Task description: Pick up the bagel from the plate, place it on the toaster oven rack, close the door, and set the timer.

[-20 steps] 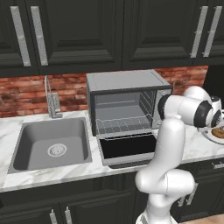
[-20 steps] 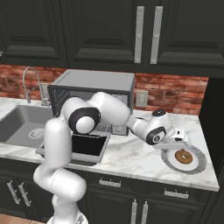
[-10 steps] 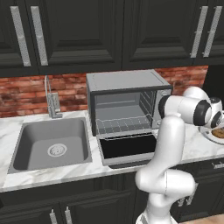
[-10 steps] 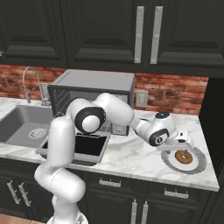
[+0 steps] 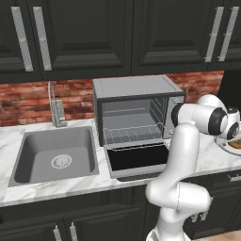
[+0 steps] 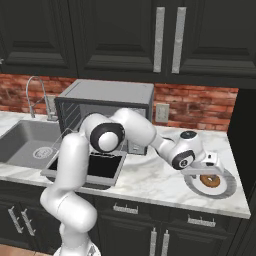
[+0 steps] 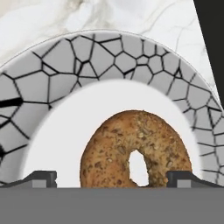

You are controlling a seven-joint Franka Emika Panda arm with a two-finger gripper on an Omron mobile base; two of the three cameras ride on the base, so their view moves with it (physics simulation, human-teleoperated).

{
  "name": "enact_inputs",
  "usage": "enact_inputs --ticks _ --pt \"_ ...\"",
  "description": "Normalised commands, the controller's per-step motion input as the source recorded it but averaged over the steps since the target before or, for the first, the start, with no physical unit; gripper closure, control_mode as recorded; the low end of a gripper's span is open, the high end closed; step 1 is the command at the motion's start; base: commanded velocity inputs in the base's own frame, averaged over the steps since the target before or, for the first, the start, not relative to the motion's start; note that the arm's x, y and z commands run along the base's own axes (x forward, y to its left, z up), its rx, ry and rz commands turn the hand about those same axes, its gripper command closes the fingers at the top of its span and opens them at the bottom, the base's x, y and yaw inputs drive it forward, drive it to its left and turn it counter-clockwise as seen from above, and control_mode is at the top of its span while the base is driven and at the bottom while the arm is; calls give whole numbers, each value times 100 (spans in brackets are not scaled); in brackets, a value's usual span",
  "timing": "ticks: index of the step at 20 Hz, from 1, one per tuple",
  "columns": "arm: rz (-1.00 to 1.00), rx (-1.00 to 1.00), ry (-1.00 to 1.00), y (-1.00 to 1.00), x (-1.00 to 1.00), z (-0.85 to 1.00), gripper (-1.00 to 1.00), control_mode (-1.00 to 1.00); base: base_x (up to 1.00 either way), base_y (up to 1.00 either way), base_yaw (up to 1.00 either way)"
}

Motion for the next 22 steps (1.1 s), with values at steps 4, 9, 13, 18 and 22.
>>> enact_inputs --ticks 4,9,13,18,22 --pt "0 0 0 0 0 -33 -100 -100 0 0 0" --pt "0 0 0 0 0 -35 -100 -100 0 0 0" --pt "0 -3 0 4 -2 -39 100 -100 0 0 0" --pt "0 -3 0 8 0 -43 100 -100 0 0 0" --pt "0 0 1 0 -9 -49 100 -100 0 0 0"
